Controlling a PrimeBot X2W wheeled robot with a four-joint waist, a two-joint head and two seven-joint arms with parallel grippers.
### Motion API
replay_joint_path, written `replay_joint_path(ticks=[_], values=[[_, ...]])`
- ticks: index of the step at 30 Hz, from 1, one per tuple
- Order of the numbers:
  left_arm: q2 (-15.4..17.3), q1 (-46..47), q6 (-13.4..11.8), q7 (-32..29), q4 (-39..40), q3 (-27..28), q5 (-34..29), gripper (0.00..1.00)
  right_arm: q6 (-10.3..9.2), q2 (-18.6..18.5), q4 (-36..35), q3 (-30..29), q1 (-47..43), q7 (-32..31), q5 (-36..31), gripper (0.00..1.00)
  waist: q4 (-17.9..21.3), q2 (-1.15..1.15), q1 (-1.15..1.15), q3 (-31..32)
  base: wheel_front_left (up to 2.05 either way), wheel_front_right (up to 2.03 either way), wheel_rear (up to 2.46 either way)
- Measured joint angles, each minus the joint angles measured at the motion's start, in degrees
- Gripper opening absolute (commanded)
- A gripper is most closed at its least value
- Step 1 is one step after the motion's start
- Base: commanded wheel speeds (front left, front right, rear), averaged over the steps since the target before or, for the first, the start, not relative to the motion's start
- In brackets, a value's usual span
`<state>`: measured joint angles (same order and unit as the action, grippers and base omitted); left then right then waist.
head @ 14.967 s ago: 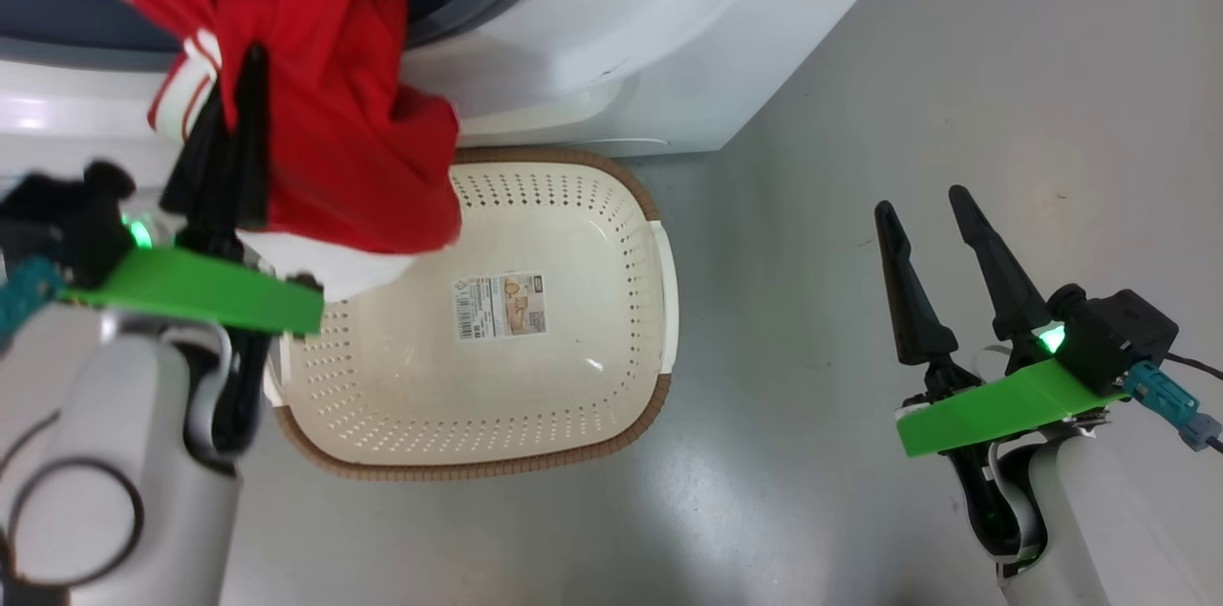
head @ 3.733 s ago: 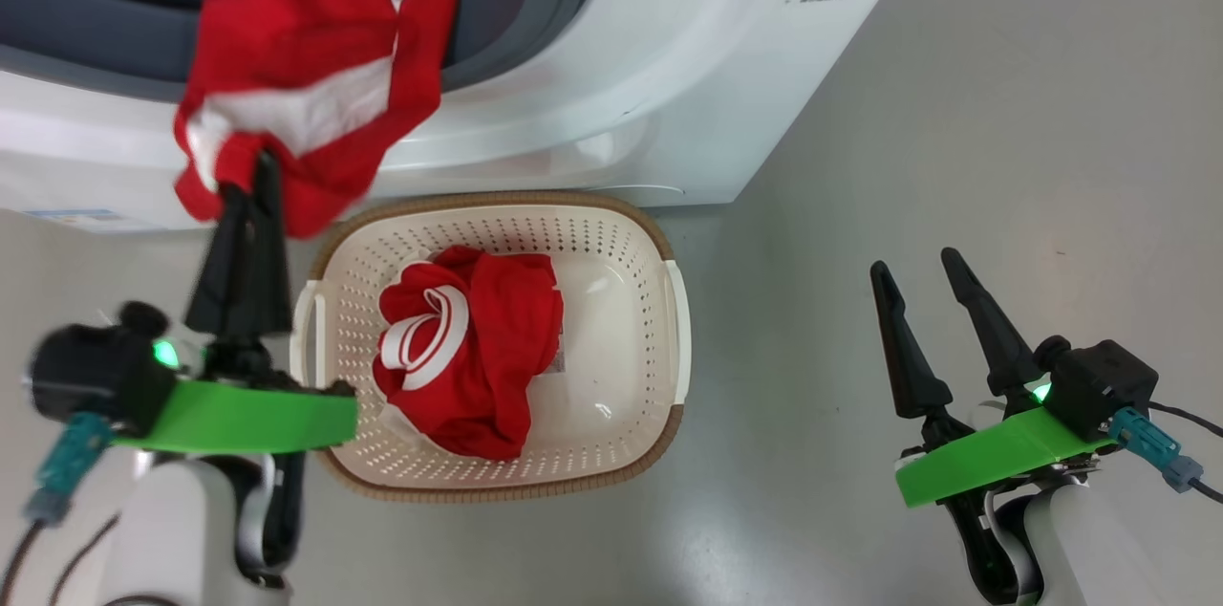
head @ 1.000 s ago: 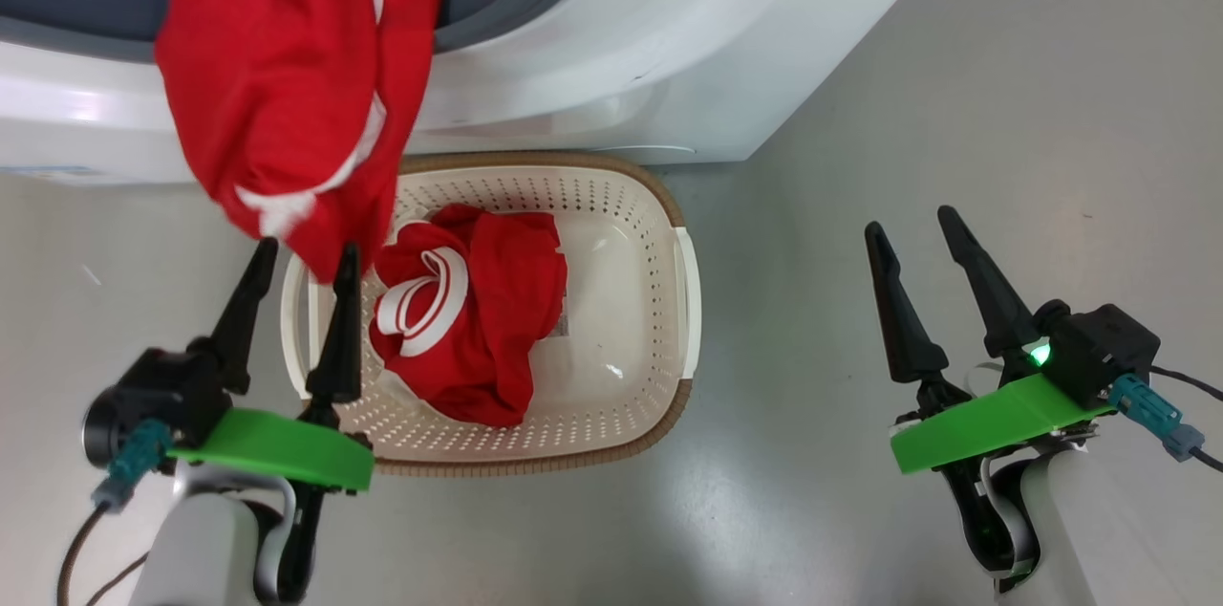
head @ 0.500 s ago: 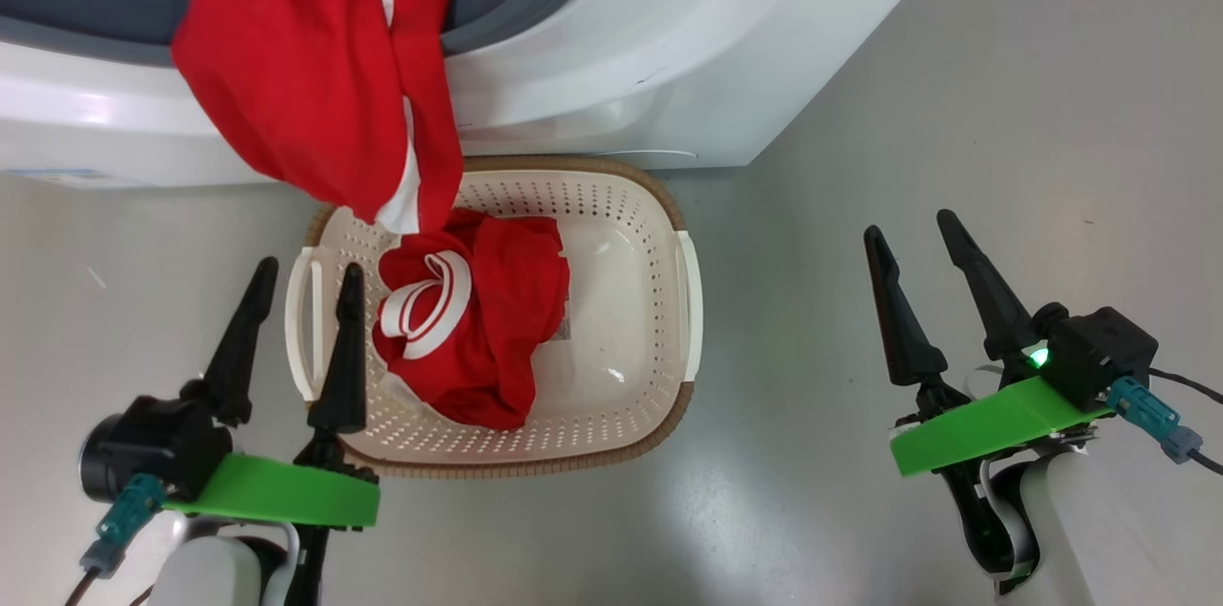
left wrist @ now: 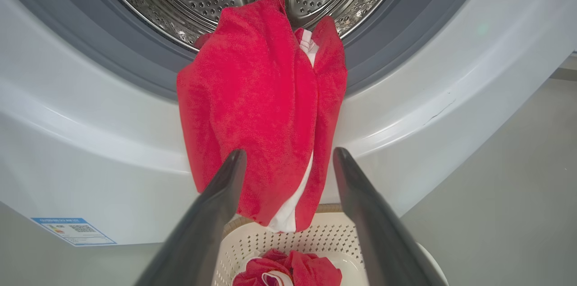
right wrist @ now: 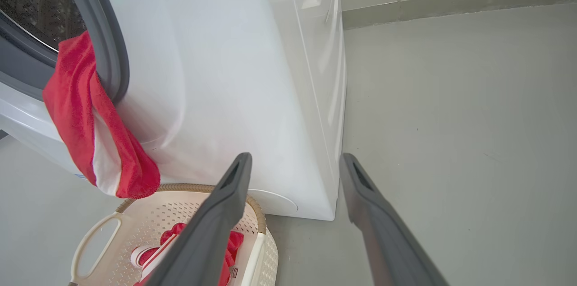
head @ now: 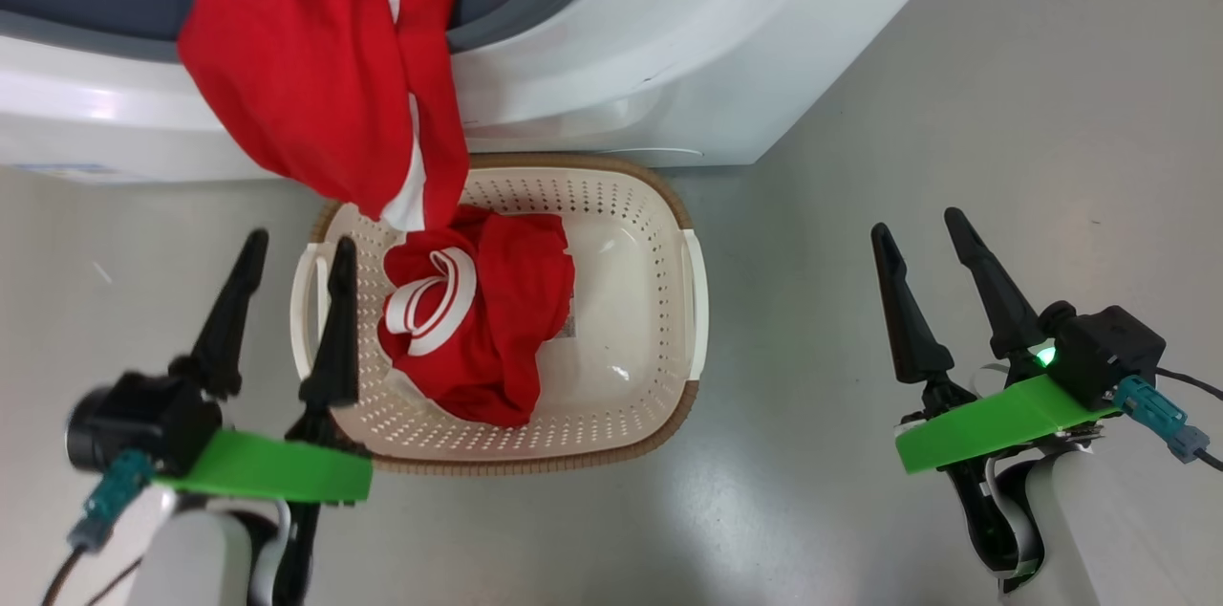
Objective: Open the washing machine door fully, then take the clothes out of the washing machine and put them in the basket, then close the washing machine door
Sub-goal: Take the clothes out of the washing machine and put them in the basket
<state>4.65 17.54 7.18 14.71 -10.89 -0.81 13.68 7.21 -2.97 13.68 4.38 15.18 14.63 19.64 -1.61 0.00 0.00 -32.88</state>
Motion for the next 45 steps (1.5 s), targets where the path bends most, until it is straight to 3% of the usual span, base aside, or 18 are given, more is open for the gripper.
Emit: replay_joint_path(ticks=[16,30,45], values=[[5.1,22.3,0.0,-0.5,-11.3,-3.0,1.4,1.00,0.00,0.0,0.0,0.2,0.2,0.0,0.0,1.00,-0.1,0.00,0.00,-0.9,0.00,0.00,0.00],[6.9,36.7,0.0,-14.6,-25.1,-8.4,4.6,1.00,0.00,0.0,0.1,1.2,0.3,0.0,1.0,1.00,1.0,0.00,0.00,-0.9,0.00,0.00,0.00],[6.7,47.6,0.0,-18.7,-40.9,-13.2,4.8,1.00,0.00,0.0,0.0,2.2,0.4,0.0,1.5,1.00,2.1,0.00,0.00,-1.6,0.00,0.00,0.00]])
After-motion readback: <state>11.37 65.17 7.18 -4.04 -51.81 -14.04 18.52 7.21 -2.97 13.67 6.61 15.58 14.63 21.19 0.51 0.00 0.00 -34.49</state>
